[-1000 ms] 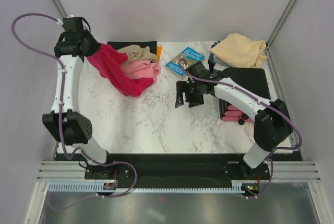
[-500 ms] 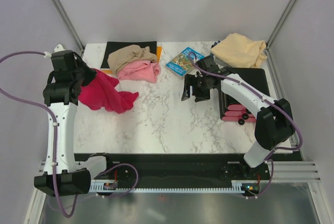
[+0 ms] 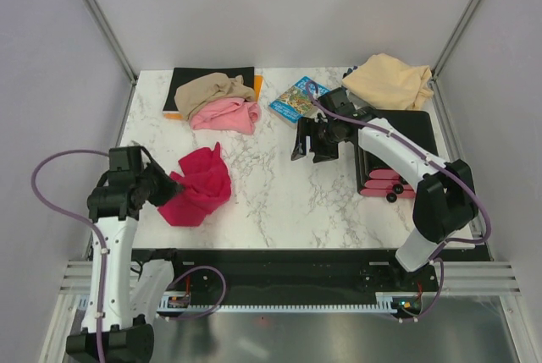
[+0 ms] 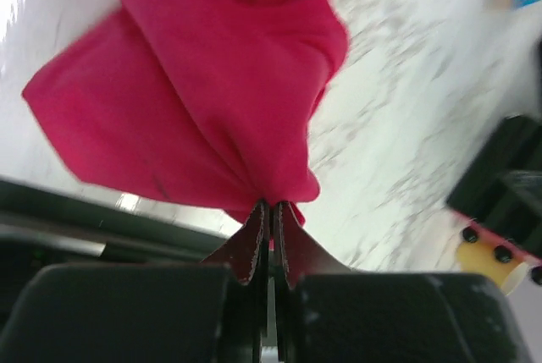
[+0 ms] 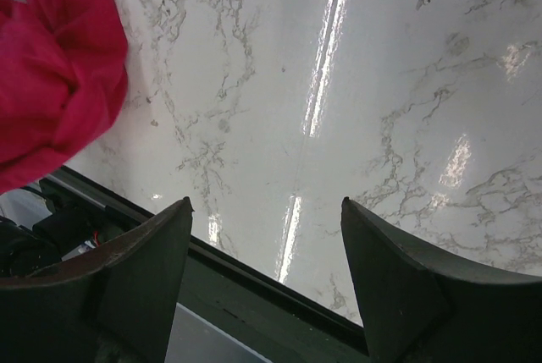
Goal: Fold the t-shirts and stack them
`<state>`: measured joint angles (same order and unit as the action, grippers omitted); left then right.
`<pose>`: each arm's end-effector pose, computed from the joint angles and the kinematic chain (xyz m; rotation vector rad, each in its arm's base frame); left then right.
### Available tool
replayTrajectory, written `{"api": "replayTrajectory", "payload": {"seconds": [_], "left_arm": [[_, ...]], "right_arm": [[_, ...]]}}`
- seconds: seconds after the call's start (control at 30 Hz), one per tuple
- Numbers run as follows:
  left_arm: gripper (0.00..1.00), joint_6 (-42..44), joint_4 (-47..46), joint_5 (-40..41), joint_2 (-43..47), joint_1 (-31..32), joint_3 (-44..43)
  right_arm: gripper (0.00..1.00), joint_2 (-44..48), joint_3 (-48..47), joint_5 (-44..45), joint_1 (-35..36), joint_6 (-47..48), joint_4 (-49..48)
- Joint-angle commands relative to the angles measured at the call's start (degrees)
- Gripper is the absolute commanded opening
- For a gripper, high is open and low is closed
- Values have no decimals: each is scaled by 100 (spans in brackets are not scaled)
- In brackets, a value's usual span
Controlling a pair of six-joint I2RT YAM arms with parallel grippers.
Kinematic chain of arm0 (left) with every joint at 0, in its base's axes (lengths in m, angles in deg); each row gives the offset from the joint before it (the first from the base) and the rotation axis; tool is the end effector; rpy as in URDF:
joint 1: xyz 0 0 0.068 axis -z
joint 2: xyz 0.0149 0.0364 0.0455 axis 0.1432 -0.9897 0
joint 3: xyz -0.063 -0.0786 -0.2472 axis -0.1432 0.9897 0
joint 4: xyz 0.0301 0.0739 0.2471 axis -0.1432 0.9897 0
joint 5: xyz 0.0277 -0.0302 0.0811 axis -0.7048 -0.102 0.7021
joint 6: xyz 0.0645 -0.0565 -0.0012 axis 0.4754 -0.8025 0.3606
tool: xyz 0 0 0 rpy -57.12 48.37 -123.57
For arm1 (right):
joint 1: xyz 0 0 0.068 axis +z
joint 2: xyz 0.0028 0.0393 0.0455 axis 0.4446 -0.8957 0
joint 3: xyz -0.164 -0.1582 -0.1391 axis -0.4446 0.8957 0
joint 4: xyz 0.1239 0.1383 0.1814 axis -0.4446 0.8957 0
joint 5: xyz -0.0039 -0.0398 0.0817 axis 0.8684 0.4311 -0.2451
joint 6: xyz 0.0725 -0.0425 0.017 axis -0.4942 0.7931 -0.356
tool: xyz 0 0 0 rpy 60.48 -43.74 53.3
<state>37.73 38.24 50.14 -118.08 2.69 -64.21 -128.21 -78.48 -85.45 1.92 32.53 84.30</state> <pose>0.1621 0.0034 0.2998 -0.8689 2.2652 -0.4776 0.3170 0.1960 0.2316 -0.0661 2.7096 0.7307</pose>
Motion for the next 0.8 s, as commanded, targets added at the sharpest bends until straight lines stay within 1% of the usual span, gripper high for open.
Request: {"api": "replayTrajectory", "payload": {"seconds": [0.0, 0.1, 0.17, 0.23, 0.27, 0.3, 0.33, 0.4, 0.5, 0.53, 0.6, 0.63, 0.7, 0.77], "left_arm": [[2, 309, 791, -437, -376, -8, 860], [2, 344, 931, -25, -490, 0, 650], [2, 423, 1194, 326, -787, -8, 492], [2, 476, 1300, 616, -999, -8, 544], [13, 520, 1301, 635, -1166, -8, 631], [27, 520, 1292, 636, -1202, -8, 649], [48, 451, 1292, 714, -1194, -8, 641], [52, 354, 1274, 697, -1002, 0, 422], [65, 230, 1230, 758, -764, -8, -61], [69, 230, 1248, 863, -754, -8, -175], [70, 265, 1291, 925, -815, -8, -378], [70, 274, 1327, 1117, -833, -8, -422], [70, 248, 1379, 1268, -842, -8, -397], [70, 143, 1388, 1321, -825, -8, -379]], "right_arm": [[79, -172, -297, -164, -28, -142, -195], [79, -347, -499, -295, -19, -169, -195], [80, -453, -631, -409, -10, -169, -169], [81, -585, -745, -454, -19, -160, -168], [81, -629, -789, -558, -19, -151, -186], [81, -673, -790, -646, -10, -151, -299], [81, -700, -781, -708, 25, -125, -370], [80, -857, -938, -953, 121, -81, -423], [80, -1139, -1290, -1060, 542, 42, -353], [80, -1218, -1369, -1086, 778, 60, -370], [80, -1464, -1510, -1165, 1104, -45, -510], [81, -1543, -1554, -1157, 1193, -63, -563], [81, -1754, -1686, -1070, 1439, -133, -643], [82, -2008, -1913, -1130, 1536, -177, -634]]}}
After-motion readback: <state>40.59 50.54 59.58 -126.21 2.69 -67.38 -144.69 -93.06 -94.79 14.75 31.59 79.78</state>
